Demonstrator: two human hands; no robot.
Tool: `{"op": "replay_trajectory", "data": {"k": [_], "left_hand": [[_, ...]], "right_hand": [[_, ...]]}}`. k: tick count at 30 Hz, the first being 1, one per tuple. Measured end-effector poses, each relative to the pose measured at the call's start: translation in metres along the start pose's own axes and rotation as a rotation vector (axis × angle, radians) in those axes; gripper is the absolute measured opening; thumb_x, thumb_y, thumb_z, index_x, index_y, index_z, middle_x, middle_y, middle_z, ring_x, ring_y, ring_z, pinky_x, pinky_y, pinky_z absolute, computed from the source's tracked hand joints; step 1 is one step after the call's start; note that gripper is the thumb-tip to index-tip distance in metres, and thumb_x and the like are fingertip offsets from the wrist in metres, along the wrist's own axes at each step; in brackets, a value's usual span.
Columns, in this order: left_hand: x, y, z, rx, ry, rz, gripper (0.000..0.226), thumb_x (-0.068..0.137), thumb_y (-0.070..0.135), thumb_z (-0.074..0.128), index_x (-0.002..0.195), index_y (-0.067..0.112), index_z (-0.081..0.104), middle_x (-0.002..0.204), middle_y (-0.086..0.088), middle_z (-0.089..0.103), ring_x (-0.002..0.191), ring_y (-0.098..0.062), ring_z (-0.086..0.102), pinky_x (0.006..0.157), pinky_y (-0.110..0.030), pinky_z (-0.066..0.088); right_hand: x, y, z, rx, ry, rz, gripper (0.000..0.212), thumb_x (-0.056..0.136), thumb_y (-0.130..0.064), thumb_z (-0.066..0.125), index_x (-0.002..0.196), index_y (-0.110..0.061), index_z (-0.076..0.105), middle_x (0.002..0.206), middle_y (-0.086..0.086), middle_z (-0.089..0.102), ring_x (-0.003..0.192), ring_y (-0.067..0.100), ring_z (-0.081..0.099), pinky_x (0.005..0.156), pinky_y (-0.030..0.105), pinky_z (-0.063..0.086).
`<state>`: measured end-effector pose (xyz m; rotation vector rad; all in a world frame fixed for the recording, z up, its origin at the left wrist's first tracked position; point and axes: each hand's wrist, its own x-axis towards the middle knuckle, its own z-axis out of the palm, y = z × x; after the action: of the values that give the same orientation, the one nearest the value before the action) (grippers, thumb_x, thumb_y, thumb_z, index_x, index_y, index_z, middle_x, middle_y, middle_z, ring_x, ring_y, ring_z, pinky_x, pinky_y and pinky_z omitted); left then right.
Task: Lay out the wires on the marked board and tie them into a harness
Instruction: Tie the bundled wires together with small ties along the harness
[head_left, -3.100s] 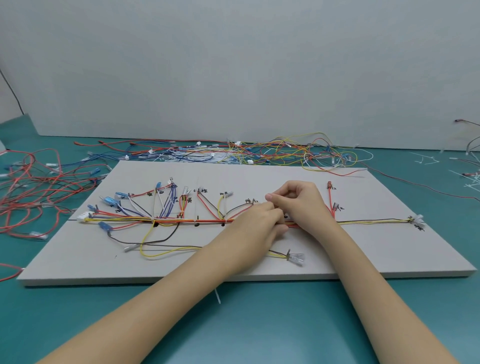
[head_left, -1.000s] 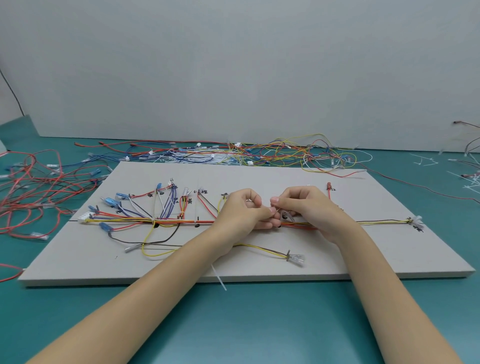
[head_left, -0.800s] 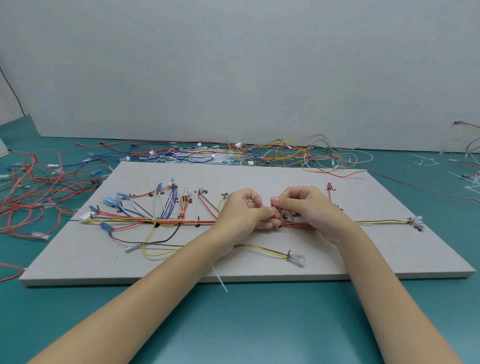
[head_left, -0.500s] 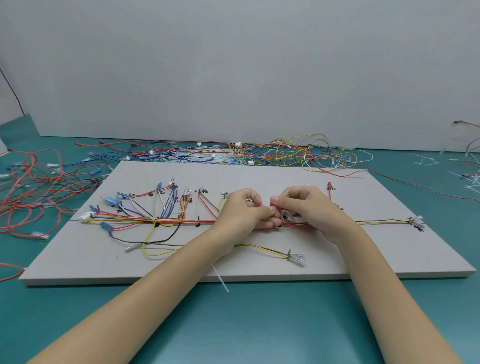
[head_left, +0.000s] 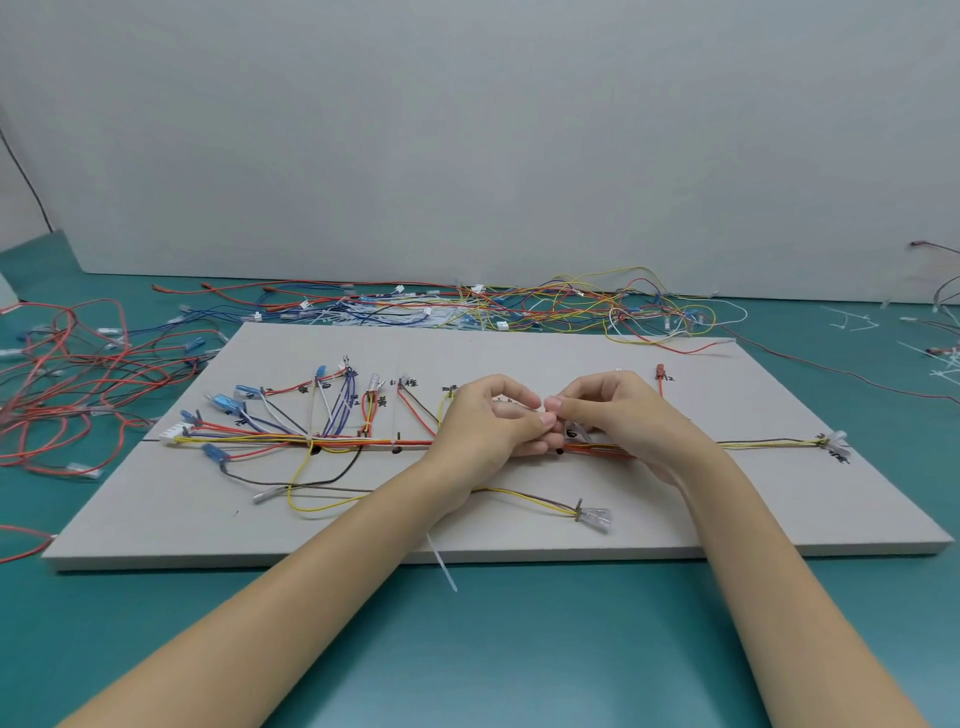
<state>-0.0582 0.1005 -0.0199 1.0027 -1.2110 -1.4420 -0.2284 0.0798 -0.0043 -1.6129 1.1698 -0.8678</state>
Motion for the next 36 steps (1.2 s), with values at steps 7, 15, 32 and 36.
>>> {"op": "replay_trajectory", "data": {"k": [7, 15, 32, 36], "left_hand": [[-0.001, 0.004, 0.002, 0.039, 0.034, -0.045, 0.017, 0.086, 0.007, 0.071, 0.097, -0.005, 0.067, 0.077, -0.014, 0.074, 0.064, -0.017, 0.072, 0.060, -0.019, 0.058], [0.000, 0.004, 0.003, 0.033, 0.048, -0.082, 0.019, 0.086, 0.005, 0.071, 0.098, -0.009, 0.067, 0.073, -0.011, 0.073, 0.061, -0.015, 0.072, 0.059, -0.018, 0.058], [0.003, 0.004, 0.005, 0.051, 0.037, -0.096, 0.004, 0.084, 0.002, 0.072, 0.080, 0.003, 0.071, 0.067, -0.008, 0.072, 0.063, -0.015, 0.072, 0.056, -0.015, 0.055], [0.002, 0.003, 0.004, 0.088, 0.029, -0.073, 0.004, 0.083, 0.003, 0.073, 0.079, 0.004, 0.072, 0.071, -0.009, 0.072, 0.066, -0.017, 0.072, 0.060, -0.017, 0.056]], "right_hand": [[0.001, 0.002, 0.004, -0.099, 0.045, -0.070, 0.019, 0.092, -0.016, 0.065, 0.073, -0.012, 0.068, 0.066, -0.005, 0.066, 0.054, -0.002, 0.050, 0.056, 0.011, 0.037], [0.000, 0.001, 0.007, -0.170, 0.086, -0.087, 0.016, 0.093, -0.015, 0.064, 0.082, -0.004, 0.069, 0.078, 0.012, 0.067, 0.067, 0.008, 0.053, 0.067, 0.023, 0.040], [0.001, -0.002, 0.011, -0.273, 0.154, -0.090, 0.018, 0.094, -0.017, 0.062, 0.076, -0.016, 0.061, 0.096, 0.008, 0.053, 0.075, 0.009, 0.048, 0.074, 0.026, 0.036], [0.000, -0.005, 0.011, -0.235, 0.170, -0.081, 0.019, 0.094, -0.017, 0.061, 0.076, -0.019, 0.060, 0.101, 0.011, 0.055, 0.083, 0.014, 0.049, 0.078, 0.028, 0.038]]}}
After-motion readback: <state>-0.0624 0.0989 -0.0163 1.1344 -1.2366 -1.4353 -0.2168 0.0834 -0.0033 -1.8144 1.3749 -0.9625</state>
